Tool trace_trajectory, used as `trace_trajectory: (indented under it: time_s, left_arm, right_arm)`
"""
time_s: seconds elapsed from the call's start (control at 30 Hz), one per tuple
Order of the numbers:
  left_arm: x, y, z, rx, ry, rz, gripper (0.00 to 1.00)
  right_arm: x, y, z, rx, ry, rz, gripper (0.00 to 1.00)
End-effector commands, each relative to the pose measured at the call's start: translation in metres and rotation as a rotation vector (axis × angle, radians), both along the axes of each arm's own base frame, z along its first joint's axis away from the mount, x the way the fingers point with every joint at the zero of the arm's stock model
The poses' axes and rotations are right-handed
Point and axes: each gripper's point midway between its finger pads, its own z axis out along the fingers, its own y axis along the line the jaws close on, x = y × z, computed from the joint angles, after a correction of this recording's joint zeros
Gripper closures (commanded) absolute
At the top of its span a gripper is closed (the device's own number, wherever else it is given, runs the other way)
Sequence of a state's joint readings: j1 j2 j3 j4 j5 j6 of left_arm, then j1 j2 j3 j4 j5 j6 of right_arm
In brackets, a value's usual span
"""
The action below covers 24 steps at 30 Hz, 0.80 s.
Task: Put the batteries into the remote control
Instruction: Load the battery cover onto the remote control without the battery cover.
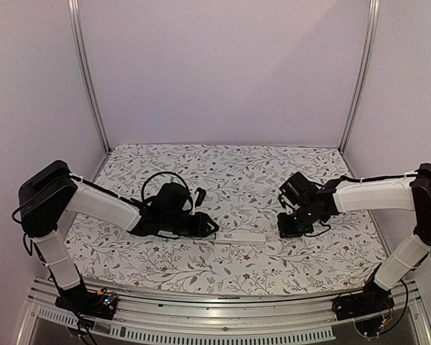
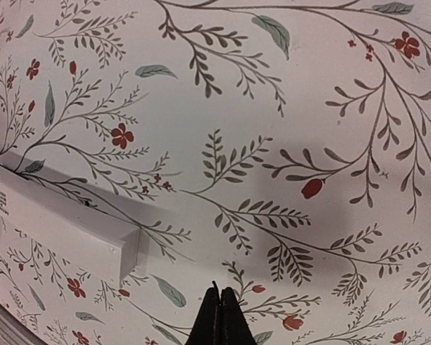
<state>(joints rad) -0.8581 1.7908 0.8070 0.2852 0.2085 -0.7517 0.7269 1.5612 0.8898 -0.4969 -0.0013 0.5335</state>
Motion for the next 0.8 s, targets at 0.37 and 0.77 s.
trace_trajectory:
  time_s: [0.37,0.77]
  left_arm:
    - [0.007,0.047,-0.036,0.397,-0.072,0.05,0.8]
    - [-0.003,0.026,-0.044,0.445,-0.106,-0.05,0.81]
  right_arm:
    - [-0.01,0.016,-0.02,-0.086,0.026,-0.004,1.0]
    - [-0.013,0.023,-0.025,-0.109,0.034,0.01,1.0]
